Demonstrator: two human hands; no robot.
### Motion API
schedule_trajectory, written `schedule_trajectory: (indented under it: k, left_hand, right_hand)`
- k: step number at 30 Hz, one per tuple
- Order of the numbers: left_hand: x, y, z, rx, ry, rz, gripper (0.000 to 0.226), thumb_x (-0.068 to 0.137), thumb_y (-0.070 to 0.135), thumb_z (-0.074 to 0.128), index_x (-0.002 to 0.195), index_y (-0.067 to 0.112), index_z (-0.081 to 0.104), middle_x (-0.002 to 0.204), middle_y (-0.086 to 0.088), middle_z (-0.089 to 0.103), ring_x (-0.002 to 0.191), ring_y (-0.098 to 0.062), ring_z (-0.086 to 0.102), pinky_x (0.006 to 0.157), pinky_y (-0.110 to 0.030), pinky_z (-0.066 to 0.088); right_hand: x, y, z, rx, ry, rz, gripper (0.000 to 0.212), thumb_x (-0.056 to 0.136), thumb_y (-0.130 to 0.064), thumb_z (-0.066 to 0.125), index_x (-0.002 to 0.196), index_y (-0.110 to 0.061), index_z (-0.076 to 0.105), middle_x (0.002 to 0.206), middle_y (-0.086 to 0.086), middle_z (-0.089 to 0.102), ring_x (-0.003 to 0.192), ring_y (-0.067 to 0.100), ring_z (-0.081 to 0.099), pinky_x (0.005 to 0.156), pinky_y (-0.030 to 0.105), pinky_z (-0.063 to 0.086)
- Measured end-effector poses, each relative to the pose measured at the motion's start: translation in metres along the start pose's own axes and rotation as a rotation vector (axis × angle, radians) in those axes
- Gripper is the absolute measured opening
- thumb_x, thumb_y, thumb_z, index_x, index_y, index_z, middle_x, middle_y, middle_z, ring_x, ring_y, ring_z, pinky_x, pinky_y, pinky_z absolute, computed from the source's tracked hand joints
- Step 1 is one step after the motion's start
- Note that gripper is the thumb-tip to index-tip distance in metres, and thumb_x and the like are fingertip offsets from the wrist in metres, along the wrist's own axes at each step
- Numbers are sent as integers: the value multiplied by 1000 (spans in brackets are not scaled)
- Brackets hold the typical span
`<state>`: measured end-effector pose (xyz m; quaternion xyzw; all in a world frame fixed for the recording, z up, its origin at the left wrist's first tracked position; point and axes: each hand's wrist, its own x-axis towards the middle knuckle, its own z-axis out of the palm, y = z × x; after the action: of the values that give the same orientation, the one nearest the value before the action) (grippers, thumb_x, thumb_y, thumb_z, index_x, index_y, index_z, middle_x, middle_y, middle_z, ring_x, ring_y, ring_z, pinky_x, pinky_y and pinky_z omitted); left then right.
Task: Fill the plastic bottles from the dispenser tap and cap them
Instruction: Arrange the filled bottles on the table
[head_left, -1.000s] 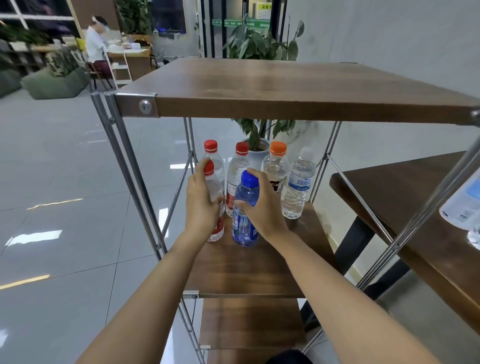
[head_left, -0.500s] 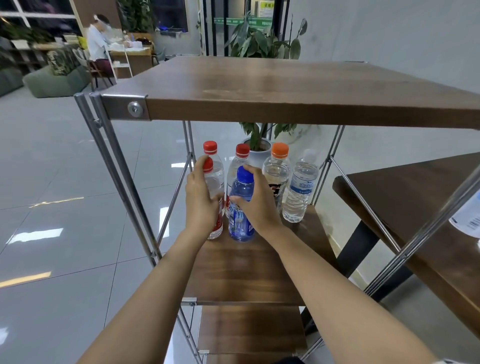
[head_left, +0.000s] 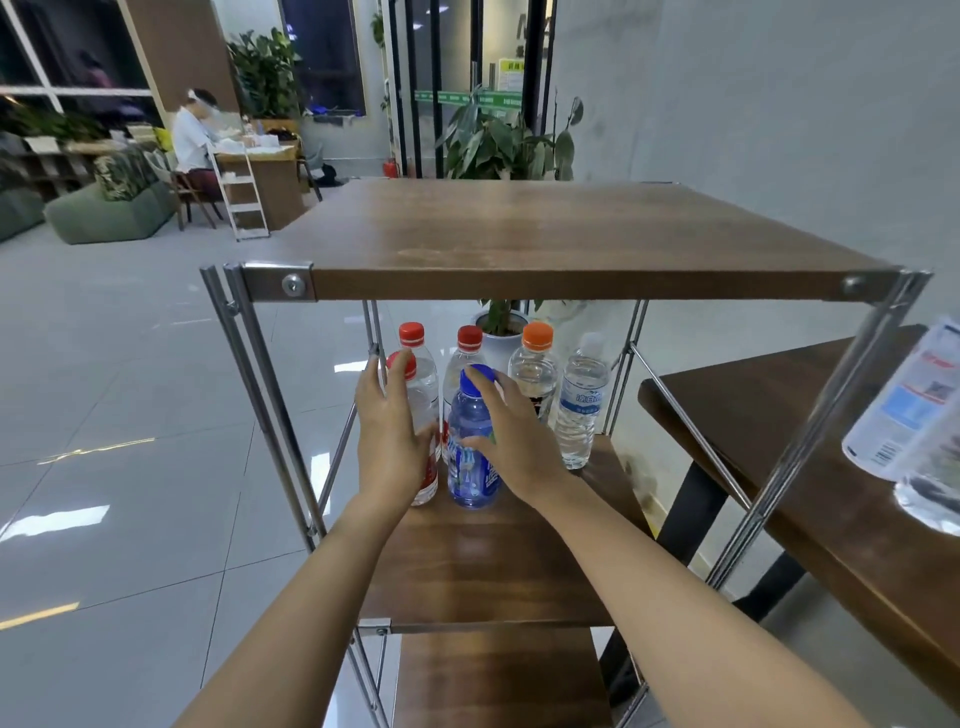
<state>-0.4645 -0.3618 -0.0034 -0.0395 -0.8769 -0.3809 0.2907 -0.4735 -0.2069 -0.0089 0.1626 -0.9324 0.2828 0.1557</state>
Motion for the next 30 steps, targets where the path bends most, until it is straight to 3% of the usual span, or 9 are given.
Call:
schedule_trajectory:
  k: [2, 6, 10, 13, 17, 22, 30]
  left_hand:
    - [-8, 12, -7, 0, 3, 28, 79, 81, 9, 79, 145, 27, 34, 155, -3, 27, 137, -11, 30, 106, -32, 39]
    - [-32, 39, -15, 58, -77, 107, 67, 84, 10, 76, 141, 23, 45, 154, -3, 32, 141, -25, 32, 103, -46, 48]
    - [-59, 77, -15, 44, -153, 227, 61, 82, 7, 77, 136, 19, 53, 147, -8, 45, 136, -29, 37, 102, -50, 47]
    - [-79, 111, -10, -18, -178, 296, 55, 84, 7, 74, 134, 20, 56, 144, -7, 49, 133, -30, 41, 101, -47, 45]
    - [-102, 162, 5, -152, -153, 503, 46, 82, 5, 74, 125, 18, 62, 134, -4, 57, 126, -24, 45, 99, -41, 45]
    - [-117, 232, 30, -300, -111, 765, 34, 80, 6, 73, 112, 13, 68, 123, -3, 62, 117, -21, 50, 99, -24, 36]
    - [-101, 335, 77, -365, -226, 891, 36, 84, 6, 72, 118, 14, 65, 125, -2, 62, 118, -19, 49, 95, -33, 46]
  right_hand:
    - [-12, -4, -12, -44, 22, -17, 76, 92, -25, 68, 154, -27, 24, 160, 3, 26, 146, 24, 28, 103, 47, 49]
    - [-50, -15, -46, -87, 17, -25, 67, 95, -22, 62, 152, -30, 27, 160, -2, 27, 144, 20, 32, 106, 44, 46]
    - [-101, -17, -91, -130, 75, 5, 60, 95, -25, 62, 149, -31, 35, 148, -9, 42, 133, 14, 43, 103, 37, 45]
    - [-140, -13, -127, -177, 177, 26, 55, 92, -25, 66, 143, -27, 46, 144, -10, 49, 130, 11, 45, 100, 35, 47]
    - [-187, 1, -181, -286, 288, 76, 49, 91, -26, 67, 137, -27, 51, 134, -13, 55, 121, 7, 50, 90, 22, 46]
    - [-223, 22, -249, -395, 417, 177, 45, 94, -27, 65, 137, -24, 53, 134, -7, 57, 125, 9, 49, 95, 18, 37]
    - [-225, 80, -333, -474, 543, 352, 48, 94, -24, 65, 140, -21, 50, 139, -2, 52, 128, 18, 43, 97, 32, 42]
